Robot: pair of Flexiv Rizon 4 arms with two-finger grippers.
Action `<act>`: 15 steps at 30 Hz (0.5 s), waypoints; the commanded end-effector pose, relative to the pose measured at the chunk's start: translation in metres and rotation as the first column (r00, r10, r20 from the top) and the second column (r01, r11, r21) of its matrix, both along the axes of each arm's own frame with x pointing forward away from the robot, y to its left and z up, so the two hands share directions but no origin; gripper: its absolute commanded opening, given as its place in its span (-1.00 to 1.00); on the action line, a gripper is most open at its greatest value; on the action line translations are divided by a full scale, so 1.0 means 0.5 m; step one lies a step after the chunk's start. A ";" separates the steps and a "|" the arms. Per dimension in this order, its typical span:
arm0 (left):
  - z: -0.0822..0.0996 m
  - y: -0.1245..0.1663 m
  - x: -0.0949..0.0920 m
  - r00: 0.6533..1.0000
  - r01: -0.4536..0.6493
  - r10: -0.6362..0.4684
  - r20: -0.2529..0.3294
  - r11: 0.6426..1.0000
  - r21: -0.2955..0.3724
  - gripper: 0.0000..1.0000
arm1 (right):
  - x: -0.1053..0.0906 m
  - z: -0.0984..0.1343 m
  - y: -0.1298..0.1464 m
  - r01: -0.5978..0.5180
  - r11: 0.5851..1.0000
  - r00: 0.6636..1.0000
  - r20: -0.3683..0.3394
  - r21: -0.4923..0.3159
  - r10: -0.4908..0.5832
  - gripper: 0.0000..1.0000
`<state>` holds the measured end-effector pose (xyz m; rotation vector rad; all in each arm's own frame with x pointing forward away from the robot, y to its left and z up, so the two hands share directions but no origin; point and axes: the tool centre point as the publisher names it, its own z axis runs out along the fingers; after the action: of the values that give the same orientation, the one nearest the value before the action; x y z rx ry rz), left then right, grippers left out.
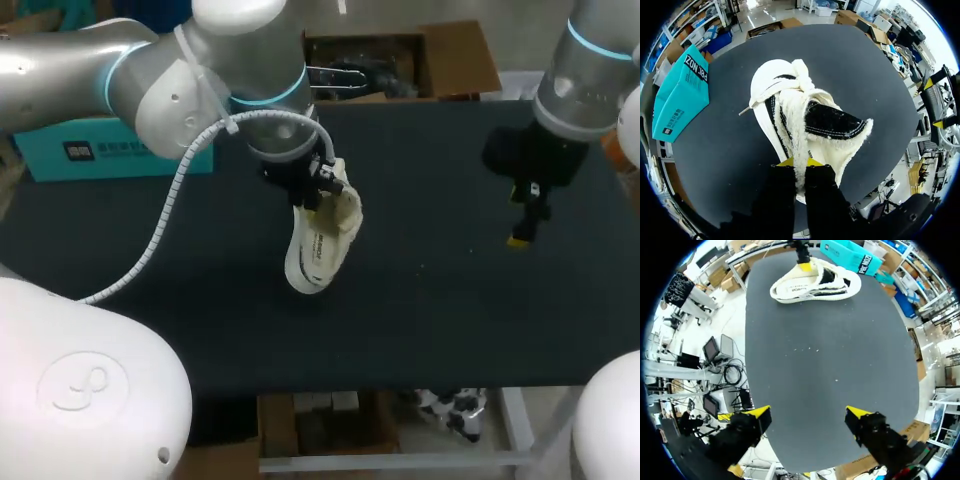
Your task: Open the shoe tongue, take the insole out of the shoe, put the insole back into the shoe, and pack the shoe into the shoebox
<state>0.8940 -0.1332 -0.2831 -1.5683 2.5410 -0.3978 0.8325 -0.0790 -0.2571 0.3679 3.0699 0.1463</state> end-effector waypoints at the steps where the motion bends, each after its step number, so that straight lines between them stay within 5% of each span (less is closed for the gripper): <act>1: 0.092 0.055 -0.015 0.982 0.146 -0.147 0.118 0.989 0.020 -1.00 | 0.009 0.004 0.005 -0.003 1.000 1.000 -0.019 -0.005 0.003 1.00; 9: 0.228 0.154 0.104 0.910 0.249 -0.295 0.292 0.951 0.184 -1.00 | 0.009 0.004 0.005 -0.003 1.000 1.000 -0.019 -0.005 0.003 1.00; 15: 0.352 0.287 0.228 0.838 0.259 -0.356 0.414 0.927 0.273 -1.00 | 0.009 0.004 0.005 -0.003 1.000 1.000 -0.019 -0.005 0.003 1.00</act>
<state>1.0025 -0.0279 -0.1536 -0.9185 2.4013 -0.4294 0.8370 -0.0765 -0.2560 0.3670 3.0863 0.1392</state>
